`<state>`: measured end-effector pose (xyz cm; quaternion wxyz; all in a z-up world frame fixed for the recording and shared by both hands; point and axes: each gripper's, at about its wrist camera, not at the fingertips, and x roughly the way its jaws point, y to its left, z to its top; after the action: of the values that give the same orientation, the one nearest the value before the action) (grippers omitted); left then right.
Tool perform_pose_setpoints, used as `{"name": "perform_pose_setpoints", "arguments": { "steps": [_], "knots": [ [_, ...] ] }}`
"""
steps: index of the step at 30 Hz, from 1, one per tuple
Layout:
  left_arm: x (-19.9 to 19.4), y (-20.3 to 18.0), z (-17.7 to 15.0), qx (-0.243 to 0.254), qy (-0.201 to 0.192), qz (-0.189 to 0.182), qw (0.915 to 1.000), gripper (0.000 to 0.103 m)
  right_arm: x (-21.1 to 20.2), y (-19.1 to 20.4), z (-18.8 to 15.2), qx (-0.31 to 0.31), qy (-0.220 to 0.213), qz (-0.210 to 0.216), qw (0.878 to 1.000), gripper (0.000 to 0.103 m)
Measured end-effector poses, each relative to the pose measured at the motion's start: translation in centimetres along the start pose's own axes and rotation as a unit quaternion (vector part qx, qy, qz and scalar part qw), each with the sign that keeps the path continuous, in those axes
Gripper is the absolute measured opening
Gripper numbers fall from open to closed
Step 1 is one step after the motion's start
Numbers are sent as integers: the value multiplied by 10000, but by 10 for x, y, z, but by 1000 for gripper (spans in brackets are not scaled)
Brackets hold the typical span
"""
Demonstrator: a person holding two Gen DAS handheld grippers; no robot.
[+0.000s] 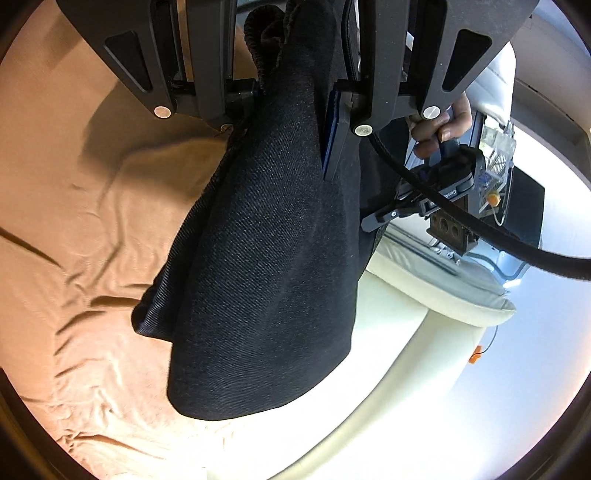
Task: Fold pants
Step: 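Lift the folded jeans stack with both tools and carry it toward the headboard, then lower the jeans stack onto the bed and open both tools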
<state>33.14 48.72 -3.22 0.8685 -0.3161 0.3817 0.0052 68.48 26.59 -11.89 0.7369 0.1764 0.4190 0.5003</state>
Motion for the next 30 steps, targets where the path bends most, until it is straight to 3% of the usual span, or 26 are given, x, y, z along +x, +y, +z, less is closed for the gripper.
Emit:
{"name": "perform_pose_setpoints", "arguments": {
  "steps": [13,15,16,18,19,20,23,30],
  "knots": [
    [54,48,52,132,157,666,9976,29,76,-28,24,31,105,28,9999,24],
    [67,57,56,88,206,851,9961,34,94,-31,29,54,92,-19,9999,24],
    [74,64,56,2,253,1072,9939,40,102,-34,30,14,130,-210,9997,26],
    [83,74,52,-89,206,1427,9895,43,118,-44,30,-8,380,-905,9952,32],
    [84,76,50,-105,212,1448,9892,43,122,-51,28,64,503,-1107,9926,41],
    [84,78,45,-145,210,1421,9895,45,121,-56,26,100,522,-1219,9911,49],
    [77,73,32,-20,123,1585,9873,46,103,-63,20,-7,368,-1231,9917,54],
    [70,42,14,192,-156,1542,9877,46,64,-47,26,-641,-35,-1455,9873,55]
  ]
}}
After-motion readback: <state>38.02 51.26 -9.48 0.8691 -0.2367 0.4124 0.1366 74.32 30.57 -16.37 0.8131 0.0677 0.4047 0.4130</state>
